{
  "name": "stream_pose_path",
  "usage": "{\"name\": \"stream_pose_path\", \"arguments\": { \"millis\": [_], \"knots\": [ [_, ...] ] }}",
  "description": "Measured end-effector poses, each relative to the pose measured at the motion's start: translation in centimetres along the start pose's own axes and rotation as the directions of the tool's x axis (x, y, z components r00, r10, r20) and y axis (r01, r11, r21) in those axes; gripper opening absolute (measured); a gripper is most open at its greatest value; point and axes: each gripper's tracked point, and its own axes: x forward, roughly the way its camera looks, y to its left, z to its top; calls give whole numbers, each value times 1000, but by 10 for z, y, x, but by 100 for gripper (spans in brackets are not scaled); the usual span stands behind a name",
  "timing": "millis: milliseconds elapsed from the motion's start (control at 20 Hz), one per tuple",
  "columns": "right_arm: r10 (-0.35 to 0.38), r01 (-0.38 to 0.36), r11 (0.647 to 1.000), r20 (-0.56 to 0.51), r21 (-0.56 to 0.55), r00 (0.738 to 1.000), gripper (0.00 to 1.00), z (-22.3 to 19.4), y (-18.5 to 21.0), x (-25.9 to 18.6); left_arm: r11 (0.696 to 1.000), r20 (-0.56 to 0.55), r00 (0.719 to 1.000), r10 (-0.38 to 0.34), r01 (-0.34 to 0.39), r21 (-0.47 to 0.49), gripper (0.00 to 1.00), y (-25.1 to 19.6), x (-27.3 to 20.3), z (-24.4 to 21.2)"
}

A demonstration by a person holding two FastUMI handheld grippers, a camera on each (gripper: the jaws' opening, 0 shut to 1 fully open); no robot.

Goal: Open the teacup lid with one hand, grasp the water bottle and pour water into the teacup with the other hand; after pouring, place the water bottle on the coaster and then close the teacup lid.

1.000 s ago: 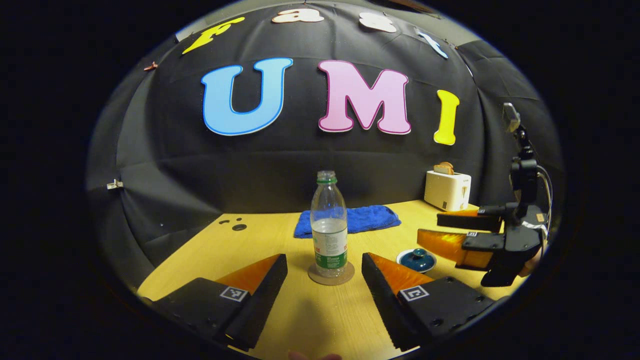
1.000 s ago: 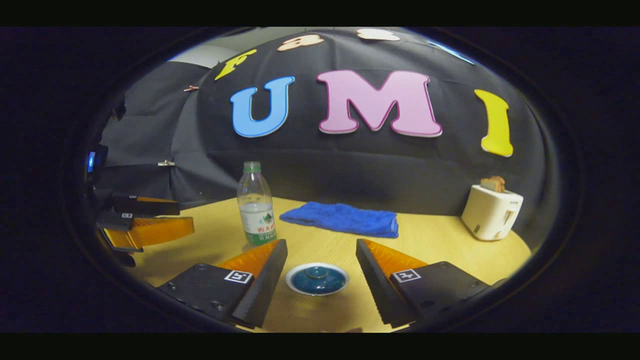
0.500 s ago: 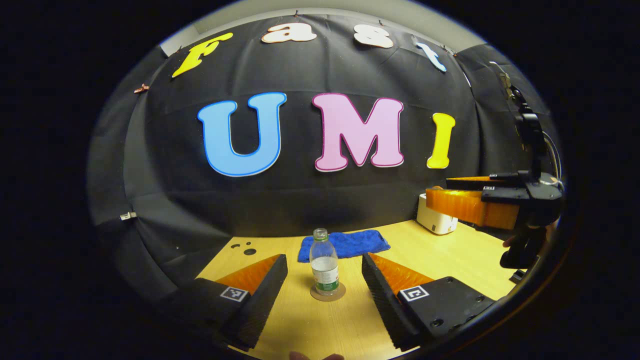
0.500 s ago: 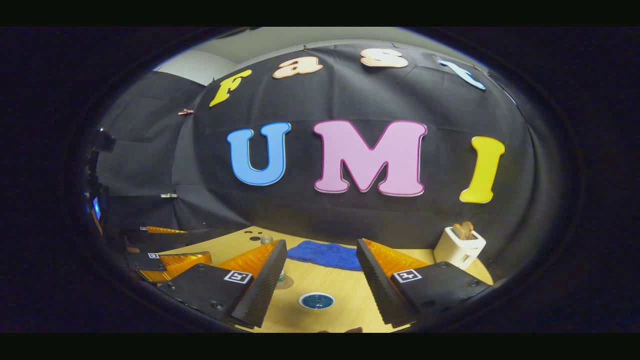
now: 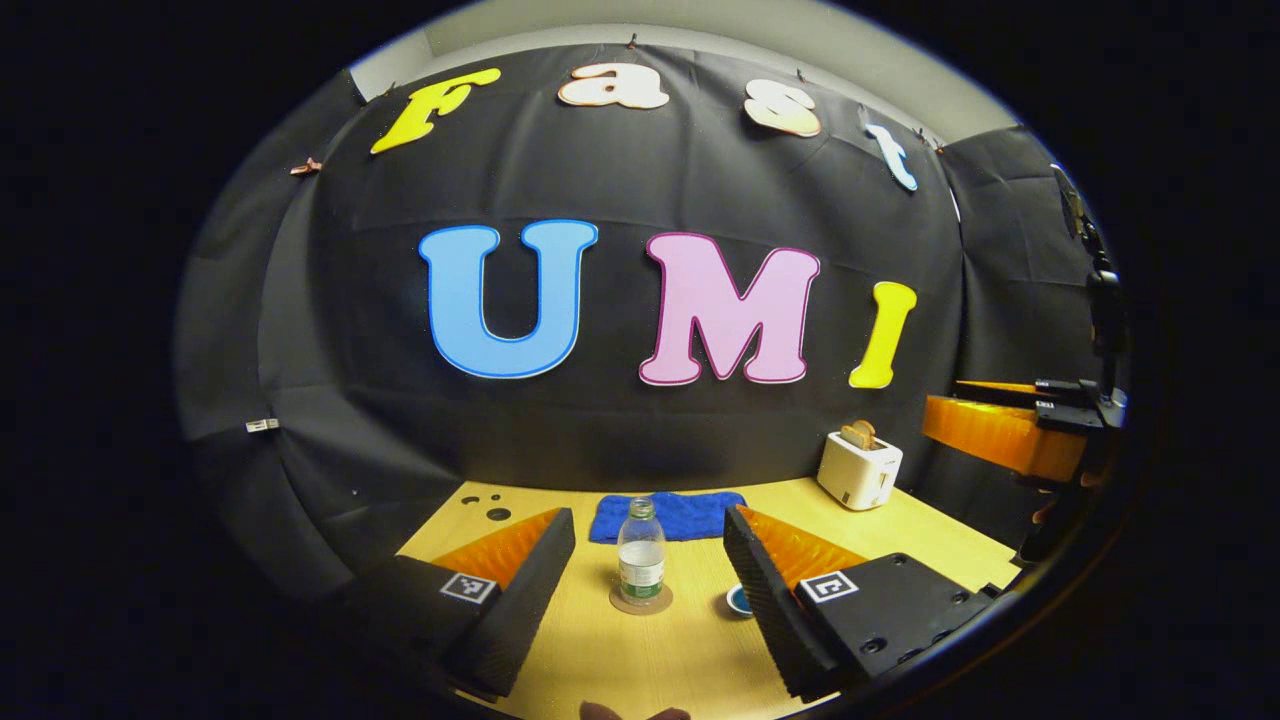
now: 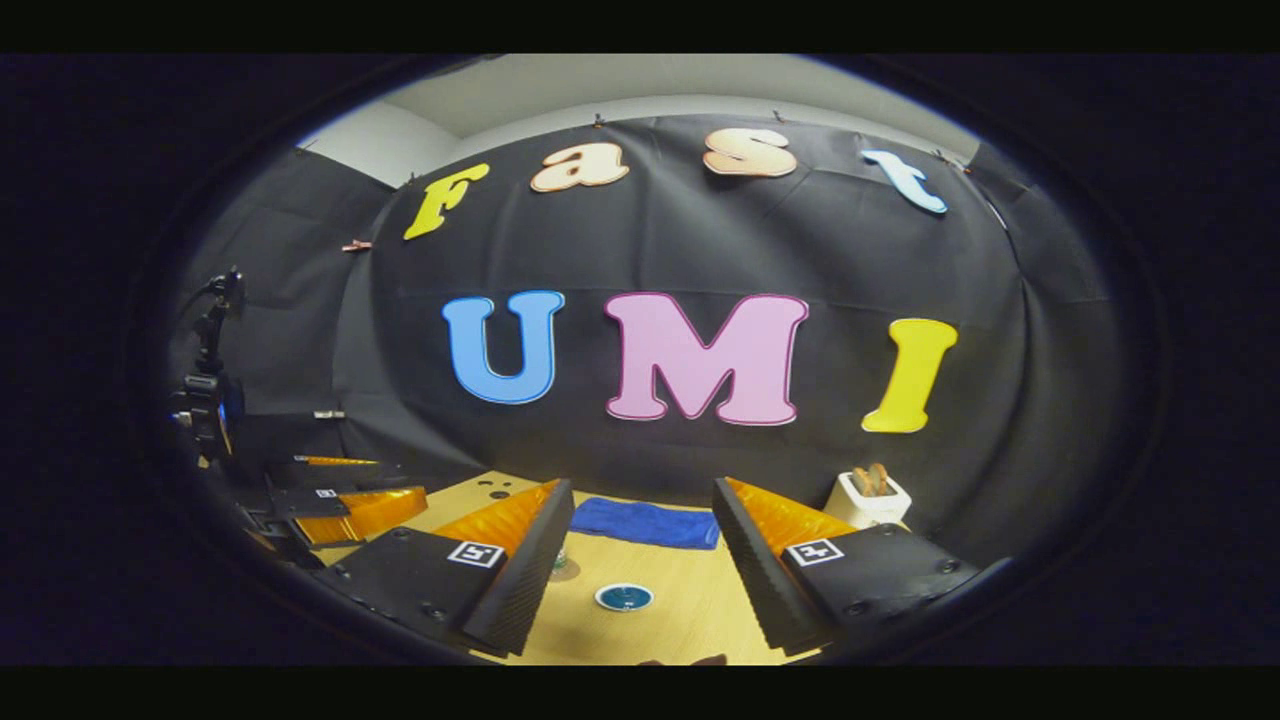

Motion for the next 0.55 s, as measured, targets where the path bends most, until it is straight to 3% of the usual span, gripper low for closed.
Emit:
{"name": "stream_pose_path", "arguments": {
  "millis": [50, 250, 550],
  "knots": [
    [-16, 16, 1000, -1, -3, 1000, 83, 0, -2, -5, 1000, 6, 1000, -7, 6, 8, 95, 0, -3, 2],
    [-60, 60, 998, -10, 10, 998, 87, 1, -13, -20, 999, 8, 1000, -25, 25, 34, 94, -1, -10, -1],
    [-66, 66, 998, -9, 7, 998, 92, 1, -38, -32, 1000, -3, 1000, -15, 15, 6, 94, -21, -11, -4]
  ]
}}
